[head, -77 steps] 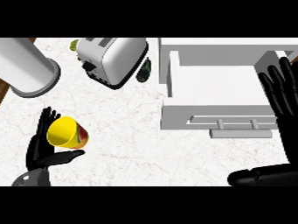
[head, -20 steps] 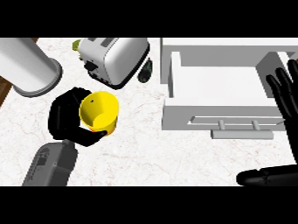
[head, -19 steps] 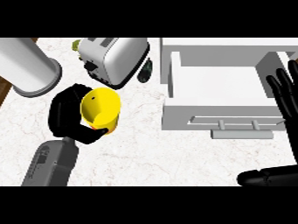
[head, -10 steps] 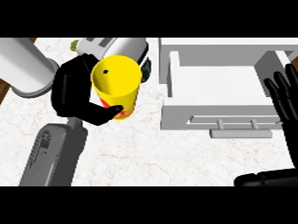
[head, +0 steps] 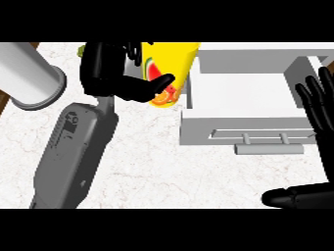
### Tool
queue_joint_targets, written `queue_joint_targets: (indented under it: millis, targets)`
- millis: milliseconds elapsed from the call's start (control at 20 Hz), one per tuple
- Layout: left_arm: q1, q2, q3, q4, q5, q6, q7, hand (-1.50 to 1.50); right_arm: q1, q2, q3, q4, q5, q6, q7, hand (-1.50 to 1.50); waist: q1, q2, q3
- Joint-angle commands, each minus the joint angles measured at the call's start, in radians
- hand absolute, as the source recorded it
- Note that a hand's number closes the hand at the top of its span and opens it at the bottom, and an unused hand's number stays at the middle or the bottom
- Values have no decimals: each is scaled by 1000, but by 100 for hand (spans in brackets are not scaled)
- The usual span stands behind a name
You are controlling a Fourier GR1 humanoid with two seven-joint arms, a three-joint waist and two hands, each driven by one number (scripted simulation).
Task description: Pick up the cup, place it into the drawer and close the drawer
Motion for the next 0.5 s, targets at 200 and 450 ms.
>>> queue_joint_targets:
  millis: [200, 450]
  targets:
    - [-233, -4, 38, 264, -21, 26, -12, 150, -51, -21, -38, 54, -17, 5, -9, -150, -6, 3, 0]
    - [-278, -4, -62, 326, 2, 129, -7, 150, 5, -17, -32, 50, -22, 35, -53, -150, -11, 3, 0]
